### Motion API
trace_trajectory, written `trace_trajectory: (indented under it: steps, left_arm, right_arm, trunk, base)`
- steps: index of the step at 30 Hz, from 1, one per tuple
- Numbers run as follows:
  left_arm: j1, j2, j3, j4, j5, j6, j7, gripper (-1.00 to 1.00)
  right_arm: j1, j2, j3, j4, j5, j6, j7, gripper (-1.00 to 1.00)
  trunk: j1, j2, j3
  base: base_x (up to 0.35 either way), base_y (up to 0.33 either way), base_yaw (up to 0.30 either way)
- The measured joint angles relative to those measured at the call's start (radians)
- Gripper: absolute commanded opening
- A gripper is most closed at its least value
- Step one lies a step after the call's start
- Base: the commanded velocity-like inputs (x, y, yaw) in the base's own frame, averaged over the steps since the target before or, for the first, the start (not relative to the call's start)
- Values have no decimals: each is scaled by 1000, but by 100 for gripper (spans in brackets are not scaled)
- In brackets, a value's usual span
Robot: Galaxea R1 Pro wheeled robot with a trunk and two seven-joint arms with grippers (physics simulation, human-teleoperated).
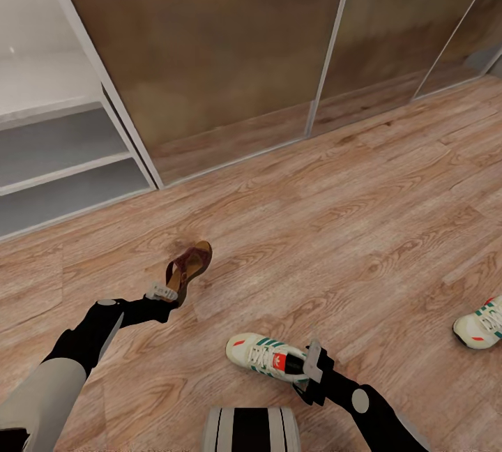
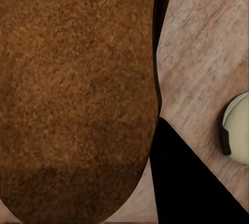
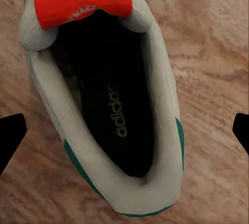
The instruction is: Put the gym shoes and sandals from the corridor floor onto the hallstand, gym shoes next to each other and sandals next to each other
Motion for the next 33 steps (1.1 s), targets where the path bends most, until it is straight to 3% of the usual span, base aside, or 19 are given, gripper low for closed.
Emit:
trace_trajectory:
  steps: [4,13,19,29,33]
  left_arm:
    - [0,-1,0,-1,0,0,0,-100]
    - [0,-1,0,-1,2,0,0,-100]
    - [0,-1,0,-1,0,0,0,-100]
    - [0,-2,0,-1,2,0,0,-100]
    - [0,-2,0,-1,0,0,0,-100]
  right_arm:
    - [0,0,-1,0,0,0,-1,100]
    - [0,0,-2,-1,0,0,-1,100]
    - [0,0,-2,-2,0,0,-1,100]
    - [0,0,-3,-2,0,0,-2,100]
    - [0,0,-4,-3,-1,0,-2,100]
  trunk:
    - [2,-1,-15]
    - [2,-1,-16]
    - [4,-2,-39]
    - [4,-2,-39]
    - [6,-3,-54]
  base:
    - [0,0,0]
    - [0,0,0]
    - [0,0,0]
    - [0,0,0]
    - [0,0,0]
